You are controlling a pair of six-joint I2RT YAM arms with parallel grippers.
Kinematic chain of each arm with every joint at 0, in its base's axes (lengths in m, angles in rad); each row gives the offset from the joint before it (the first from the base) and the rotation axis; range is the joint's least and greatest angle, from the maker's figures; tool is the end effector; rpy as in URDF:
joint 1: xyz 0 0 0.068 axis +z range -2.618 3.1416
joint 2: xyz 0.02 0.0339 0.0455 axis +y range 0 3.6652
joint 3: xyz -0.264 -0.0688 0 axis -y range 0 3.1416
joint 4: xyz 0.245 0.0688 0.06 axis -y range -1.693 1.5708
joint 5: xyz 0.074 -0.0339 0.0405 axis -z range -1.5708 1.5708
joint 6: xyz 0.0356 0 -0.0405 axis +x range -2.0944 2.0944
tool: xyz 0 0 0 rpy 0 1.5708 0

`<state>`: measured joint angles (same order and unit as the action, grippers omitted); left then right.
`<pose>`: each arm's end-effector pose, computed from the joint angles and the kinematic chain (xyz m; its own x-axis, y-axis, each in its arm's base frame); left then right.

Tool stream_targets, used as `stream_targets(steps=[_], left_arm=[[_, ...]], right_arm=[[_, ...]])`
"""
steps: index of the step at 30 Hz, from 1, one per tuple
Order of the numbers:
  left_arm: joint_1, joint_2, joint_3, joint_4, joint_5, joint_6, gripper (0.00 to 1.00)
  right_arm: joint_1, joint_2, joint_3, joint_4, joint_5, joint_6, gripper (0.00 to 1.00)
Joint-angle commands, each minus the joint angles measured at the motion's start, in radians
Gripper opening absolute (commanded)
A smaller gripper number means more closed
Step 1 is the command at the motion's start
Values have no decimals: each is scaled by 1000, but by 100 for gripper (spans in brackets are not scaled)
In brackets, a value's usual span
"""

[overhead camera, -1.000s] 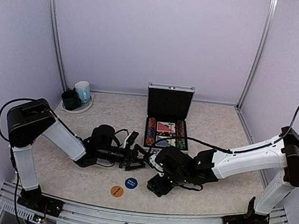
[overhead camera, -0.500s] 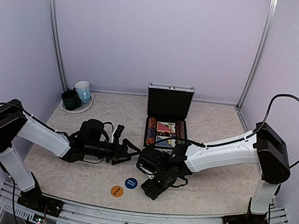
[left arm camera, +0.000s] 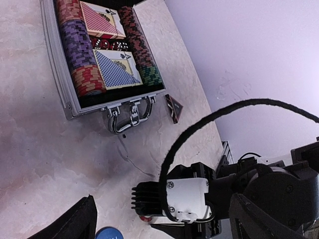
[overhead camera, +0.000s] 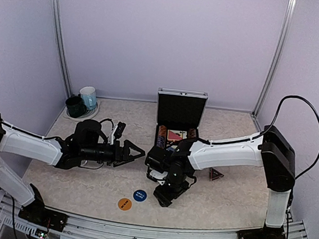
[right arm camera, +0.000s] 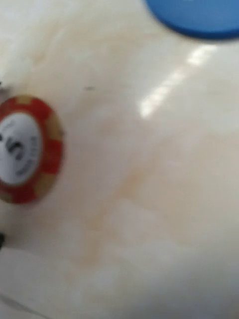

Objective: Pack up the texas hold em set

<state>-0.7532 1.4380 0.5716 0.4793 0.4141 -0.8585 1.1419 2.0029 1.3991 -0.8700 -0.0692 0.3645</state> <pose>0.2004 -0.2075 0.1871 -0.8596 -0.1438 -0.4902 0.3785 0.4654 -0.8001 0.1545 0.3438 0.1545 -0.7111 -0.7000 -0.0659 -0.7027 0.7046 0.0988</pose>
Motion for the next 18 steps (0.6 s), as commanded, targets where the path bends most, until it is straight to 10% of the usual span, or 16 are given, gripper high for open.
stream_targets(steps=[1, 18], left_arm=[[24, -58, -33, -42, -15, 40, 91], [54, -172, -60, -122, -62, 64, 93]], right_arm=[[-13, 106, 100, -87, -17, -57, 63], [37, 276, 269, -266, 43, -88, 52]])
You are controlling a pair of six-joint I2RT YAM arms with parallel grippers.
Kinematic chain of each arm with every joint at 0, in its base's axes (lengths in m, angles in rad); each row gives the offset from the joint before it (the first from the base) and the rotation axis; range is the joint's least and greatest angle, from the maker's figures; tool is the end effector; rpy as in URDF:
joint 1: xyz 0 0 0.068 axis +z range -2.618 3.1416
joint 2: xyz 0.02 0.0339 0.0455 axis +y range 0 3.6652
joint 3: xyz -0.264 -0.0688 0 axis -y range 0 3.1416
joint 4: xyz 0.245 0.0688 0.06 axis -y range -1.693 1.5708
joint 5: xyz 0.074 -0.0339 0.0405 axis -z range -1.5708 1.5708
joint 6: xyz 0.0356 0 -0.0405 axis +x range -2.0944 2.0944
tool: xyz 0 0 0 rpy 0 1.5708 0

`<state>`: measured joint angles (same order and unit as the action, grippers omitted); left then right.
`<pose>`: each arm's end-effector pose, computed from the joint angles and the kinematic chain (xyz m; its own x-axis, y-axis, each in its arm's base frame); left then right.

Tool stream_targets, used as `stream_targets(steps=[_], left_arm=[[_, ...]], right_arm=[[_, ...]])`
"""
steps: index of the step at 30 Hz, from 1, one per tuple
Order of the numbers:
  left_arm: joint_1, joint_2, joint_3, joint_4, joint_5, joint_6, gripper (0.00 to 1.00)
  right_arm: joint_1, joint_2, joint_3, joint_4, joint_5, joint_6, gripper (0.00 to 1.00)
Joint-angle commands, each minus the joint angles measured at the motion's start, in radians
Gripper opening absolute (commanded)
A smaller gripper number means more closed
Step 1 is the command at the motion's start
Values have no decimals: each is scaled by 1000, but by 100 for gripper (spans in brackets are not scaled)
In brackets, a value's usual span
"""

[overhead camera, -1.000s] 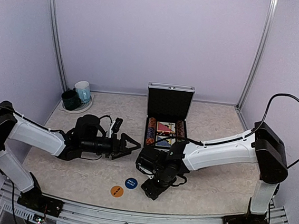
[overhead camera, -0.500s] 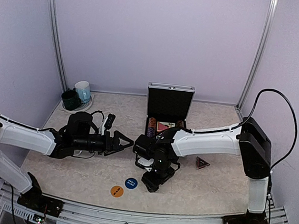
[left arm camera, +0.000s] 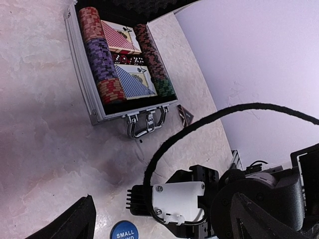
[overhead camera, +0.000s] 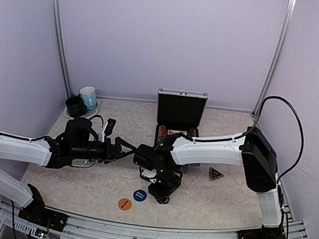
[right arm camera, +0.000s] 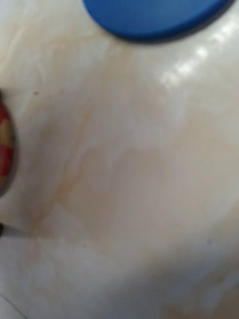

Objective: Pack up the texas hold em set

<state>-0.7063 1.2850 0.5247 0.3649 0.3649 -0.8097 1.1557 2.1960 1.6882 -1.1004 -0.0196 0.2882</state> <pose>0.1922 -0.1806 0.2001 -0.8225 -0.1874 -0.5370 0.3788 0.5238 -0.7630 0.1662 0.3788 0.1513 -0.6463 -0.7619 0.0414 -0.7623 0.6471 0.0081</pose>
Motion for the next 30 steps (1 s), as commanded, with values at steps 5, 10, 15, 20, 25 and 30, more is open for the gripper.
stream_targets(steps=[5, 10, 15, 20, 25, 30], left_arm=[[7, -22, -18, -8, -16, 14, 93], [7, -24, -21, -3, -15, 11, 93], [7, -23, -23, 0, -16, 10, 93], [7, -19, -26, 3, -14, 10, 93], [7, -15, -29, 11, -14, 8, 93], [7, -10, -33, 15, -15, 8, 93]], right_arm=[[45, 94, -10, -71, -6, -12, 53], [52, 102, -21, -88, -3, -20, 54], [52, 98, -7, -79, 11, -17, 50], [52, 88, -6, -85, 12, -11, 43], [54, 80, -21, -79, 12, -9, 37], [56, 58, -10, -74, 57, 4, 37]])
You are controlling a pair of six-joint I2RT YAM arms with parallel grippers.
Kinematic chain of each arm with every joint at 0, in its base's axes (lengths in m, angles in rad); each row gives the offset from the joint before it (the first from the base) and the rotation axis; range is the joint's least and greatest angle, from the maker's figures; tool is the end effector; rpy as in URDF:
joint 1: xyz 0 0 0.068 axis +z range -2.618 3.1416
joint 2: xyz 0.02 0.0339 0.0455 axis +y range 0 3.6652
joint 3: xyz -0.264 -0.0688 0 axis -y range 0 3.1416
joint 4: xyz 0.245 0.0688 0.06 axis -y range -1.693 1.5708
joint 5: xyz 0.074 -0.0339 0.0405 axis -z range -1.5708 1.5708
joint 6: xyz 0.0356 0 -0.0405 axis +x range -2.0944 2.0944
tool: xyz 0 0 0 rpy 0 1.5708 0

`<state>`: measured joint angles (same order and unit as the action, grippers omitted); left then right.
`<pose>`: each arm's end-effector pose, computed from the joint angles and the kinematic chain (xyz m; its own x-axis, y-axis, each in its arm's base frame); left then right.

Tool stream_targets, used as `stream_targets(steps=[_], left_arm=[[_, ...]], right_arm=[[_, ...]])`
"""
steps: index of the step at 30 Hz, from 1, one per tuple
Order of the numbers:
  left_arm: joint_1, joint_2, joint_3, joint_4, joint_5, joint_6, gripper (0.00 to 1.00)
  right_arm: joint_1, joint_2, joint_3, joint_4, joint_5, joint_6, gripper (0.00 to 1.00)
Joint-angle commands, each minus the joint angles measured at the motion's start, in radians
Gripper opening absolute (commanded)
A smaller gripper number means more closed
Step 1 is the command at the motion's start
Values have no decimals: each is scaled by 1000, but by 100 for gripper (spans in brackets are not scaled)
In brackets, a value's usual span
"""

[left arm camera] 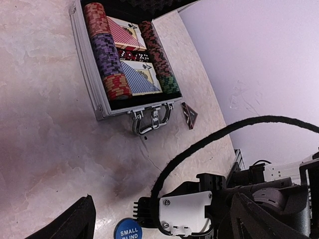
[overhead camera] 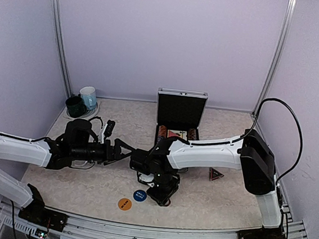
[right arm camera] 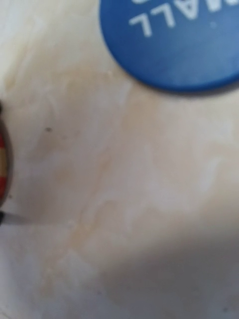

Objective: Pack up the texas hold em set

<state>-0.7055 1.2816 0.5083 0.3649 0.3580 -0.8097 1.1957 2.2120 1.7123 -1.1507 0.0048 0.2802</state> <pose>0.1902 -0.1784 0.1957 -0.8255 -0.1877 -0.5322 0.3688 0.5344 -0.7605 0.1515 0.3842 0.1511 -0.6083 -0.7901 0.0751 -0.7933 0.6082 -0.0266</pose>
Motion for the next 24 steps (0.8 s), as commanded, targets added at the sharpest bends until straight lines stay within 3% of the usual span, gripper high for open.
stream_targets(steps=[1, 13, 24], left_arm=[[6, -7, -18, 18, -8, 7, 93], [6, 0, -25, 28, 1, 1, 93], [-1, 5, -31, 44, 10, -7, 93]], right_arm=[[16, 36, -26, -25, 46, 17, 37], [-4, -65, 35, -22, 136, 60, 38], [-45, -156, -81, 61, 62, 75, 38]])
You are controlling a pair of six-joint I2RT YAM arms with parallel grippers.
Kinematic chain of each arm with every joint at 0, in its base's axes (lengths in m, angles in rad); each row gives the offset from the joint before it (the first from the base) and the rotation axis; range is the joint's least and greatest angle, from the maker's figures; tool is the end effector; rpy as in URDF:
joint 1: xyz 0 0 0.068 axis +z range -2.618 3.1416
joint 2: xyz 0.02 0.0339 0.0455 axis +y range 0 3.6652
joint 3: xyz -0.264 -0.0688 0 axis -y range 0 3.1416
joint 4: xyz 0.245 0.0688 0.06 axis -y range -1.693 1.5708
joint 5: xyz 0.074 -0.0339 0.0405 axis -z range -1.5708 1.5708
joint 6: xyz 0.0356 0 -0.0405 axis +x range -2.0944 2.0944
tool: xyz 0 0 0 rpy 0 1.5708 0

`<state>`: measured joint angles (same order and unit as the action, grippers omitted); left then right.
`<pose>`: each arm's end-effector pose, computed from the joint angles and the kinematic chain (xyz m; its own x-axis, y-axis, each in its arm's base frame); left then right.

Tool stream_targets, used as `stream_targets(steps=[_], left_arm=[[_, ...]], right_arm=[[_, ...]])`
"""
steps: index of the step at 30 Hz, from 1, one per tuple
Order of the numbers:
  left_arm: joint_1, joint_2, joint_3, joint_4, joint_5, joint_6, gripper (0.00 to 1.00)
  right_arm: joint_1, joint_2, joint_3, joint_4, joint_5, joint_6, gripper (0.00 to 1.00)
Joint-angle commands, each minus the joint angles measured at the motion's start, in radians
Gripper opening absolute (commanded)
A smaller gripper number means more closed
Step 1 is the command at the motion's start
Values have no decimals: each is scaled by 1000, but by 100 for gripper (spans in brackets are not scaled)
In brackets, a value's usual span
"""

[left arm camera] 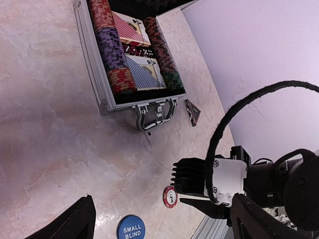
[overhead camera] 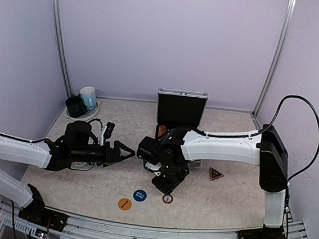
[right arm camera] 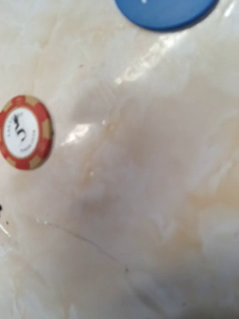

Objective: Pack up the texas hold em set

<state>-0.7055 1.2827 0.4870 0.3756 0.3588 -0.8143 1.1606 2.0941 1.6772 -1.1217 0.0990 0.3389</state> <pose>0.1878 -0.1764 0.1898 -0.8322 -0.1857 -0.5225 0.3584 0.5389 -0.7623 0.1642 0.3689 0.1885 -0.6789 -0.7315 -0.0632 -0.7269 0.6817 -0.0825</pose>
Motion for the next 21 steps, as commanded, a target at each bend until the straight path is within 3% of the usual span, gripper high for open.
stream_targets(steps=[1, 9, 21], left_arm=[[-2, 2, -10, 33, 9, -2, 93], [-8, -5, -14, 32, 4, -6, 93], [-21, 4, -8, 32, -3, -9, 93]], right_arm=[[-13, -42, -65, 39, -38, 18, 38], [-50, -120, -210, 189, -161, 42, 36], [-47, -118, -237, 276, -225, 76, 40]])
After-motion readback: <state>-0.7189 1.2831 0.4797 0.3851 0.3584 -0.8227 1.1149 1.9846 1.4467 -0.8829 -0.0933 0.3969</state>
